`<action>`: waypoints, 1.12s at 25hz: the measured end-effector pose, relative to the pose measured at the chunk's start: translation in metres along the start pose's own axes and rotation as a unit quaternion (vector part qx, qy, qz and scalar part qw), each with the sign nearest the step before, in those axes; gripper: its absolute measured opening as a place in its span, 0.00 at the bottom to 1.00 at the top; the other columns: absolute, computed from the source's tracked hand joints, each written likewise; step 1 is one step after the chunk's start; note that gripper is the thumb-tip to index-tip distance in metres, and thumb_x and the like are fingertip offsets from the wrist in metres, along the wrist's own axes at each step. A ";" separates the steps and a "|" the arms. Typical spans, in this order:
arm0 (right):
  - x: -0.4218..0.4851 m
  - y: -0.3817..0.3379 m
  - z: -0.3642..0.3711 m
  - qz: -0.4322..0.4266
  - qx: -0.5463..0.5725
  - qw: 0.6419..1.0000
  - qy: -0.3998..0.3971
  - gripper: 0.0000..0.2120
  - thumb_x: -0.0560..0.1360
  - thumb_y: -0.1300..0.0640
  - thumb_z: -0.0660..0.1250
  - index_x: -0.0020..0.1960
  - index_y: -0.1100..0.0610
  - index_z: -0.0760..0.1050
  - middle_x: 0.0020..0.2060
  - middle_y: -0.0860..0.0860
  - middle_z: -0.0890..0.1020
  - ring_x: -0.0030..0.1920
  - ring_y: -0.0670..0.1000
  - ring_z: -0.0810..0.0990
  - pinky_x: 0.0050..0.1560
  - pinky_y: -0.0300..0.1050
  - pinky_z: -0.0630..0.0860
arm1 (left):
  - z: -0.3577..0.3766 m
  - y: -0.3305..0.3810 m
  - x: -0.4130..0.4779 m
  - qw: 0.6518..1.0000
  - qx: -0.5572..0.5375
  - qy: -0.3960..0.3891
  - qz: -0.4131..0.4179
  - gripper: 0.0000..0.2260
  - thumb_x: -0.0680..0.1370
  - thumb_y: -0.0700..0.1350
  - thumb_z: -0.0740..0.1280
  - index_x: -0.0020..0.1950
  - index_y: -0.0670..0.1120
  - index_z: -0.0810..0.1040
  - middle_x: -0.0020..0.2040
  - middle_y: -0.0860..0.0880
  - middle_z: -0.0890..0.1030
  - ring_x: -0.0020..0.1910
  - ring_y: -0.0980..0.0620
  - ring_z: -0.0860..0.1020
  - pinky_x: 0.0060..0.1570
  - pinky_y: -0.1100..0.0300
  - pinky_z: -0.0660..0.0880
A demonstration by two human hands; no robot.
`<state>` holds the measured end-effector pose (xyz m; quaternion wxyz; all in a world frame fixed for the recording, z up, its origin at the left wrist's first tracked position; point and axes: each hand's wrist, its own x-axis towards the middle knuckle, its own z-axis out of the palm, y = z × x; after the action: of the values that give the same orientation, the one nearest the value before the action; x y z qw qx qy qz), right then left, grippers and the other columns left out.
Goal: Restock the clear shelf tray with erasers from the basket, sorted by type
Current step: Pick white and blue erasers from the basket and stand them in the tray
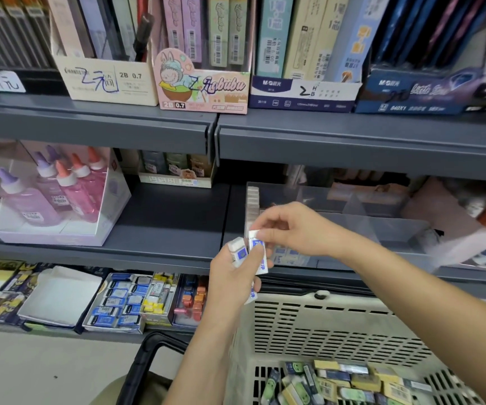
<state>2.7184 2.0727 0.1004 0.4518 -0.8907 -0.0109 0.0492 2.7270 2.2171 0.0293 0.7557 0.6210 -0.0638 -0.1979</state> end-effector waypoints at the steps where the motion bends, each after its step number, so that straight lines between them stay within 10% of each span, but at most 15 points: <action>1: -0.003 0.000 -0.001 0.010 0.023 1.000 0.002 0.02 0.75 0.62 0.67 0.45 0.57 0.78 0.36 0.52 0.82 0.35 0.46 0.80 0.41 0.38 0.78 | 0.001 0.001 -0.001 1.000 -0.010 0.001 -0.004 0.06 0.76 0.47 0.68 0.40 0.55 0.80 0.37 0.47 0.84 0.32 0.49 0.77 0.23 0.63 0.69; 8: 0.018 0.018 -0.035 0.084 0.165 0.962 0.199 0.05 0.76 0.60 0.65 0.43 0.52 0.74 0.41 0.53 0.83 0.33 0.42 0.82 0.35 0.34 0.79 | 0.000 0.000 0.002 0.994 -0.091 0.061 -0.011 0.05 0.77 0.46 0.66 0.46 0.45 0.75 0.36 0.49 0.83 0.36 0.55 0.81 0.22 0.65 0.68; 11: 0.049 0.034 -0.040 0.092 0.039 0.957 0.271 0.08 0.78 0.55 0.62 0.47 0.57 0.78 0.47 0.55 0.83 0.46 0.49 0.82 0.54 0.41 0.77 | 0.001 -0.001 0.004 0.995 -0.068 0.065 -0.016 0.05 0.77 0.45 0.66 0.45 0.44 0.75 0.34 0.50 0.82 0.33 0.57 0.79 0.22 0.65 0.68; 17: 0.079 0.047 -0.029 -0.020 -0.203 0.917 0.344 0.12 0.77 0.53 0.63 0.37 0.56 0.71 0.30 0.46 0.74 0.35 0.45 0.71 0.36 0.29 0.62 | 0.001 -0.003 0.006 0.997 -0.049 0.054 -0.026 0.03 0.76 0.44 0.67 0.44 0.46 0.76 0.32 0.51 0.81 0.29 0.58 0.77 0.21 0.65 0.67; 23: 0.097 0.050 -0.028 0.004 -0.150 0.958 0.244 0.06 0.78 0.55 0.62 0.50 0.57 0.75 0.43 0.54 0.81 0.47 0.54 0.80 0.56 0.49 0.74 | 0.001 -0.002 0.006 0.996 -0.060 0.053 -0.032 0.03 0.76 0.43 0.67 0.42 0.47 0.76 0.30 0.51 0.80 0.28 0.58 0.76 0.21 0.65 0.67; 28: 0.102 0.058 -0.017 0.002 -0.198 0.951 0.237 0.09 0.78 0.61 0.61 0.55 0.61 0.76 0.49 0.58 0.81 0.49 0.56 0.80 0.56 0.46 0.74 | 0.001 -0.001 0.006 0.995 -0.068 0.059 -0.040 0.03 0.76 0.43 0.67 0.43 0.46 0.76 0.30 0.51 0.80 0.28 0.58 0.76 0.21 0.65 0.67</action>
<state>2.8197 2.0315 0.0559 0.2555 -0.9484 0.0883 -0.1654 2.7322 2.2135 0.0278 0.7902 0.5806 0.0193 -0.1954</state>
